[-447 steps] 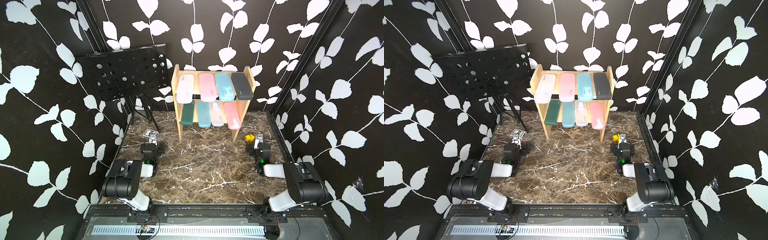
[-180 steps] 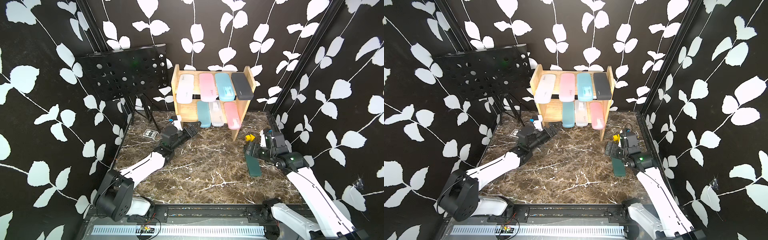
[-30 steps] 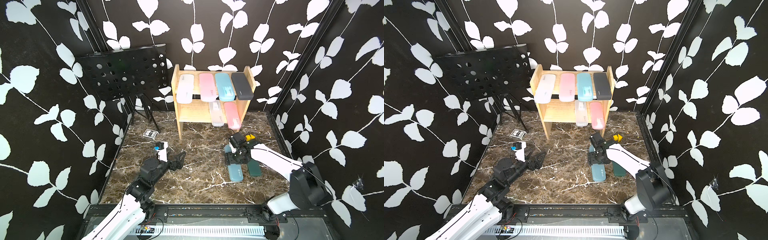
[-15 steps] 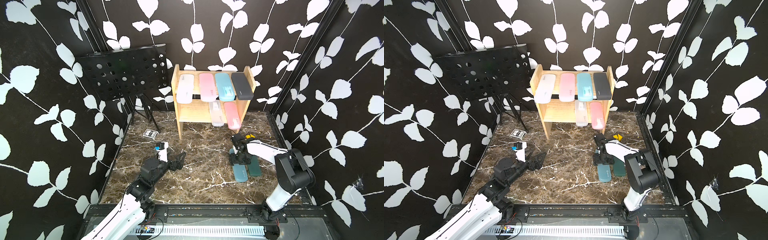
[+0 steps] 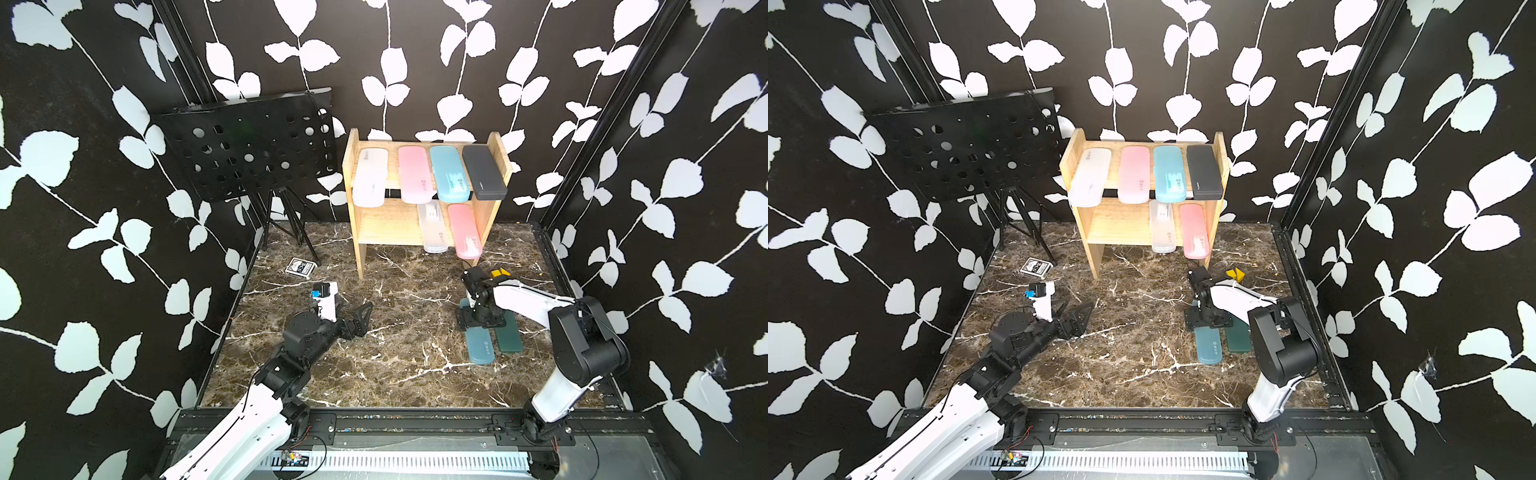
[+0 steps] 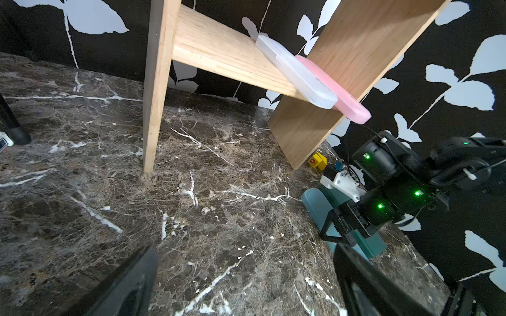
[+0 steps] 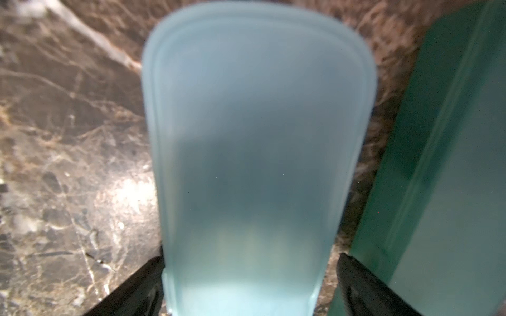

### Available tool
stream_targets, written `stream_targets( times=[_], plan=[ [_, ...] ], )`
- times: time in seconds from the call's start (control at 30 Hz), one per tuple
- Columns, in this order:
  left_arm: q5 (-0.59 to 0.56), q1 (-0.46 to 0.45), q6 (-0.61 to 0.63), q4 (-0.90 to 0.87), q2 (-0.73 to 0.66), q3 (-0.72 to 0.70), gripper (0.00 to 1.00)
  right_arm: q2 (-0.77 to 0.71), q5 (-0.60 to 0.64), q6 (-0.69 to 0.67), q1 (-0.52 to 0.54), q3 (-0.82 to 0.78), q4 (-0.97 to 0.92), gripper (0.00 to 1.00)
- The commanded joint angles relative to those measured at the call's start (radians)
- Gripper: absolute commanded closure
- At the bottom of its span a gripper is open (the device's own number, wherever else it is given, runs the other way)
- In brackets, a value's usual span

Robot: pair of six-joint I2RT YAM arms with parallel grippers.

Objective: Remove the pencil cases from the shelf
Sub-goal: Place the pencil case at the center of the board, then pick up the pencil case from the shelf.

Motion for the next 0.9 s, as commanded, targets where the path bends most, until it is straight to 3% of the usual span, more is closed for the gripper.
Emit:
stream_targets(
  times=[0.0,0.23,0.37,0.47,0.57,0.87],
  plan=[
    [0.037,-0.003,-0.047,0.038,0.030,0.056,0.01,-0.085,0.018,0.007,-0.003,-0.014,-0.015,0.01],
    [0.151,-0.002,-0.257,0.237,0.203,0.110,0.01,-0.498,-0.012,0.088,0.021,-0.103,0.033,0.01],
    [0.283,-0.003,-0.357,0.253,0.425,0.281,0.01,-0.658,0.031,0.139,0.019,-0.072,-0.020,0.01],
    [0.345,-0.003,-0.484,0.366,0.599,0.379,0.01,-0.674,0.052,0.141,0.016,0.000,-0.079,0.01],
    [0.327,-0.004,-0.601,0.526,0.751,0.431,0.01,-0.655,0.042,0.148,0.016,0.058,-0.103,0.01],
    [0.272,-0.043,-0.688,0.585,1.031,0.646,0.05,-0.614,0.012,0.162,0.013,0.089,-0.077,0.01]
  ],
)
